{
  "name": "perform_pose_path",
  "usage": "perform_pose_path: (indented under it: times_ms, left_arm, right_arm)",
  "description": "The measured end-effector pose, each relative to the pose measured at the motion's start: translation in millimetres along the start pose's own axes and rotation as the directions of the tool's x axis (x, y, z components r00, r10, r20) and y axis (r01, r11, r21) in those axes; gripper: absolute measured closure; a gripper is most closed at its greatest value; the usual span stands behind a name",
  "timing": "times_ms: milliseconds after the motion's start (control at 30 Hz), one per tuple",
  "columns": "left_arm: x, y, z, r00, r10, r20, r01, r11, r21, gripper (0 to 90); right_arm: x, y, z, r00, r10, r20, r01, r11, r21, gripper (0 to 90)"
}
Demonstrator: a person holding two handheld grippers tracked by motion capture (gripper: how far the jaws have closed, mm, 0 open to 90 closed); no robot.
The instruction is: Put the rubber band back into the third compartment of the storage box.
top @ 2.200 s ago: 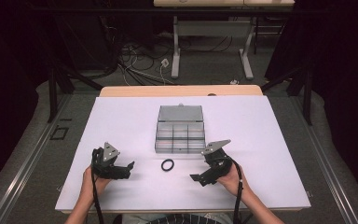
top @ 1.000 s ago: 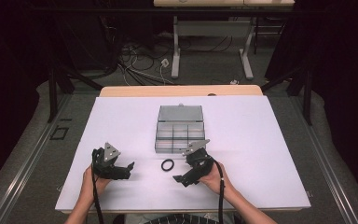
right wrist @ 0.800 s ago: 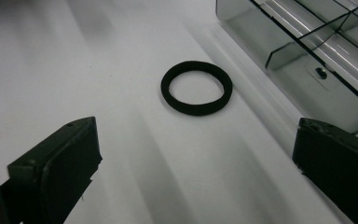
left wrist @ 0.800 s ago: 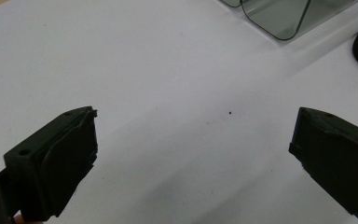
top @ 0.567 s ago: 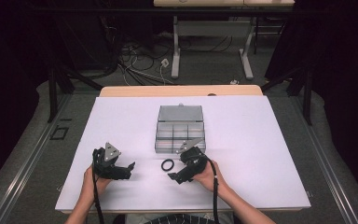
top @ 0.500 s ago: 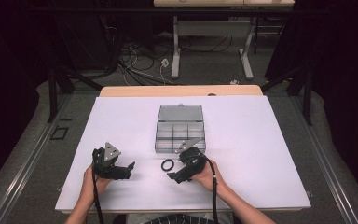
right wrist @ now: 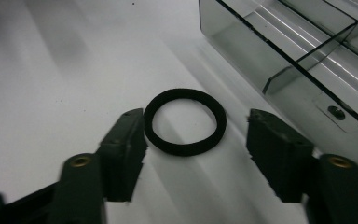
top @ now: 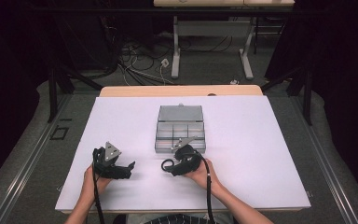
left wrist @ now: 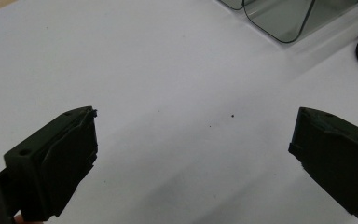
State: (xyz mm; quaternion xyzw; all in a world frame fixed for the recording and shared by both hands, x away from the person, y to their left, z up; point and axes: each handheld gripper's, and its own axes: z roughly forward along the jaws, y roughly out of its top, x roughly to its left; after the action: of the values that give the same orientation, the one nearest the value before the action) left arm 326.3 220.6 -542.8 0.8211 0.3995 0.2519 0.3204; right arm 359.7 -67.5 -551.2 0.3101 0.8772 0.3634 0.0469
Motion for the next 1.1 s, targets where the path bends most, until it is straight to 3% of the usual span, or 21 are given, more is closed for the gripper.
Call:
perform_pose_path:
  times_ms: [67, 267, 367, 667, 767, 967, 1100]
  left_arm:
    - [-0.6, -0.1, 0.5, 1.0000, -0.001, 0.003, 0.001, 1.0000, 0.004, 0.6]
    - [-0.1, 0.4, 2.0, 1.0000, 0.002, 0.005, -0.002, 1.0000, 0.009, 0.6]
    - [-1.1, 0.3, 2.2, 1.0000, 0.008, 0.002, -0.008, 0.9999, 0.006, 0.7]
    - [-1.6, 0.5, 4.7, 0.9999, 0.009, 0.015, -0.009, 0.9999, 0.013, 0.7]
    - [-2.5, 0.6, 4.2, 0.9997, 0.015, 0.019, -0.016, 0.9998, 0.013, 0.7]
    - [-1.1, 0.3, 4.9, 0.9998, 0.014, 0.016, -0.014, 0.9998, 0.011, 0.9]
    - [-3.0, 0.6, 5.5, 0.9996, 0.021, 0.018, -0.021, 0.9997, 0.016, 0.9]
  right_arm:
    - [-1.2, 0.3, -0.6, 0.9991, 0.006, 0.042, -0.005, 1.000, -0.021, 50.0]
    - [-3.8, 0.4, -2.4, 0.9987, 0.026, 0.044, -0.023, 0.997, -0.073, 64.2]
    - [-2.9, 0.1, -0.4, 0.9983, 0.036, 0.045, -0.033, 0.998, -0.062, 68.8]
    - [-4.6, -2.6, 6.7, 0.9958, 0.065, 0.065, -0.063, 0.997, -0.035, 77.3]
    - [-4.9, -2.3, 6.9, 0.9960, 0.046, 0.076, -0.044, 0.998, -0.036, 78.1]
    - [-5.4, -3.6, 7.2, 0.9935, 0.069, 0.091, -0.066, 0.997, -0.042, 84.7]
    - [-4.4, -4.6, 7.4, 0.9930, 0.054, 0.105, -0.049, 0.998, -0.050, 86.4]
